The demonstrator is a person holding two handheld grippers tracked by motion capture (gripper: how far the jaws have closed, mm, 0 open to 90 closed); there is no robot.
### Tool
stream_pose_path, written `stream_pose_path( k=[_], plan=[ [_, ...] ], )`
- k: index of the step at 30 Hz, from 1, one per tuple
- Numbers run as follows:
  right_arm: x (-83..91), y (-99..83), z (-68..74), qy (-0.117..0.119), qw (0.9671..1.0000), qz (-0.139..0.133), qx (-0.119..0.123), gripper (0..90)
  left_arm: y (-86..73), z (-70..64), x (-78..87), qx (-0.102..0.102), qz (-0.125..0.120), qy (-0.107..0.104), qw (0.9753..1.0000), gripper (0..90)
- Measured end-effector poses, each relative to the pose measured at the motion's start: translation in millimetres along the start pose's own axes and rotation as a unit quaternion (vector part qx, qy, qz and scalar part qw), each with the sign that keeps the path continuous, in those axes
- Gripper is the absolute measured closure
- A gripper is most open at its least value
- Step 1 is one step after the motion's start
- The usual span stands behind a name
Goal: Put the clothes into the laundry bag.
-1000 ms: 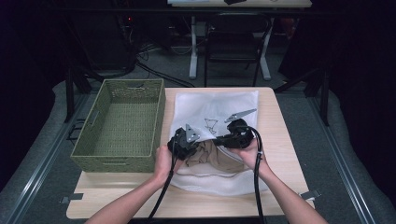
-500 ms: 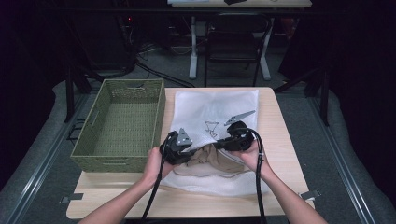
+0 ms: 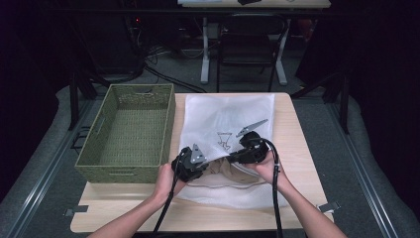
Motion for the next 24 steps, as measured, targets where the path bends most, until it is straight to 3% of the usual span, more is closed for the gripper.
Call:
stream_pose_path(
  k=[7,12,19,20,22,24],
  plan=[
    [-7.7,-10.7,2.1,0.01,0.9994,0.033,0.006,84.8,-9.8,-2.6,2.3,-0.014,0.014,-0.024,0.9995,81.7],
    [-11.2,-13.0,3.5,0.016,0.9989,0.043,0.011,84.5,-15.0,-2.7,5.3,-0.016,0.015,-0.038,0.999,79.7],
    [-13.6,-17.5,4.8,0.024,0.998,0.057,0.012,83.8,-17.9,-3.0,5.9,-0.022,0.018,-0.047,0.9985,84.6],
    [-14.6,-18.4,4.8,0.026,0.9977,0.06,0.016,84.1,-19.0,-3.5,5.1,-0.022,0.023,-0.051,0.9982,83.5],
    [-14.8,-17.9,5.1,0.023,0.998,0.056,0.014,84.5,-18.5,-6.1,3.4,-0.014,0.017,-0.057,0.9981,70.0],
    [-14.2,-16.7,5.8,0.024,0.9982,0.053,0.018,84.2,-16.6,-7.3,1.3,-0.019,0.009,-0.036,0.9991,64.8]
  ],
)
Point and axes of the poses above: each handheld gripper's, and its own axes: x roughly backward along the jaws, y roughly out of its top, z roughly to its left, the point moved 8 cm from there along -x, roughly forward along the jaws, and after that the axes turned 3 degrees about z, right-handed, at the moved point
